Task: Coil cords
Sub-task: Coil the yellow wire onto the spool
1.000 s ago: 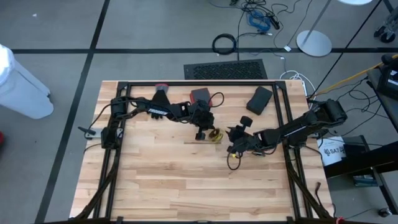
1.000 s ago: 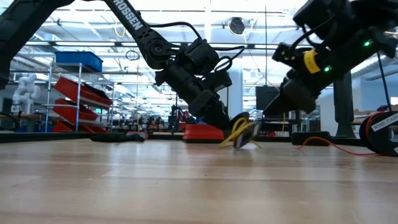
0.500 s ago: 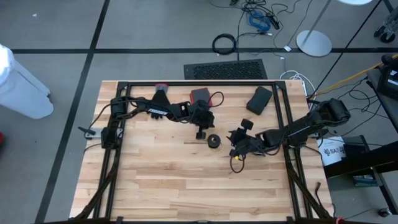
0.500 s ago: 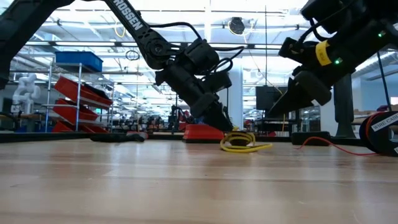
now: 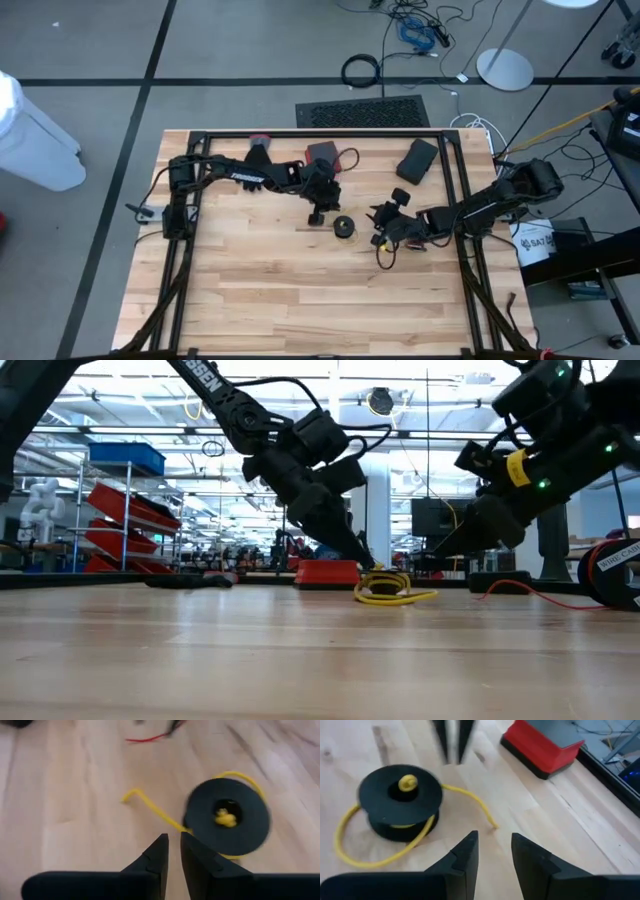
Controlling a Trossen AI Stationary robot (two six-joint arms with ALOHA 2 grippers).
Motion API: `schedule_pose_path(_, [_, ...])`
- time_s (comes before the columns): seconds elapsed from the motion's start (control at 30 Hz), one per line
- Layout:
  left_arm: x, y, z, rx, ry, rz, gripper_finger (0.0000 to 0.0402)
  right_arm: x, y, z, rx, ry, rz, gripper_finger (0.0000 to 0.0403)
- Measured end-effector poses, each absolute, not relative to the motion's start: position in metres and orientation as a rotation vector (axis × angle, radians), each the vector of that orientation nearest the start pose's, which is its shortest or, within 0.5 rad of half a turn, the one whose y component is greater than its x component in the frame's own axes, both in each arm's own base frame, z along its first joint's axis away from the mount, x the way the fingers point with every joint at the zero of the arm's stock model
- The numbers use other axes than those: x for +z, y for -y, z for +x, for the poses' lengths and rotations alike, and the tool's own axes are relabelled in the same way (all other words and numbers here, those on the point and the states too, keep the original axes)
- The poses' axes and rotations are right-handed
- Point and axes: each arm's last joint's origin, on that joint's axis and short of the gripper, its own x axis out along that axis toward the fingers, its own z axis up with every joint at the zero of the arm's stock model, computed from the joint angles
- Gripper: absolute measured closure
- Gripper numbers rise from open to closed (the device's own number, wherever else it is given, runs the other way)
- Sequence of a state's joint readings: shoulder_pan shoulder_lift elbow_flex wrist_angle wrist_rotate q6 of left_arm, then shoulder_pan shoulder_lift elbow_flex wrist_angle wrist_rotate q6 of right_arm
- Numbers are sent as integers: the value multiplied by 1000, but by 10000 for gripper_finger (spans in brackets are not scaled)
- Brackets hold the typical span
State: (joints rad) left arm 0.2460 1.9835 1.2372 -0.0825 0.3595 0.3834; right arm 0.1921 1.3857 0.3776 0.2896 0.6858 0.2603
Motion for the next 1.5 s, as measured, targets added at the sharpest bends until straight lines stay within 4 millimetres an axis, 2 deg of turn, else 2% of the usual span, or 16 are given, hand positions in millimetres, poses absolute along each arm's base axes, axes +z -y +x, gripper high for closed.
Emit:
schedule_pose_path(0.27, [150, -66, 402, -331, -787, 175, 342, 122, -4, 227, -455, -565, -51, 300])
schedule_pose_path(0.5, [151, -58, 403, -321, -800, 222, 342, 106, 10, 236, -436, -610, -84, 300])
schedule_pose_path(0.97, [151, -59, 402, -304, -816, 235, 342, 85, 23, 253, -432, -620, -105, 300])
schedule_pose_path(1.17, [150, -59, 402, -295, -825, 238, 342, 84, 26, 264, -456, -620, -135, 300])
schedule_pose_path(1.5, [149, -59, 400, -293, -847, 235, 342, 88, 22, 261, -464, -614, -148, 300])
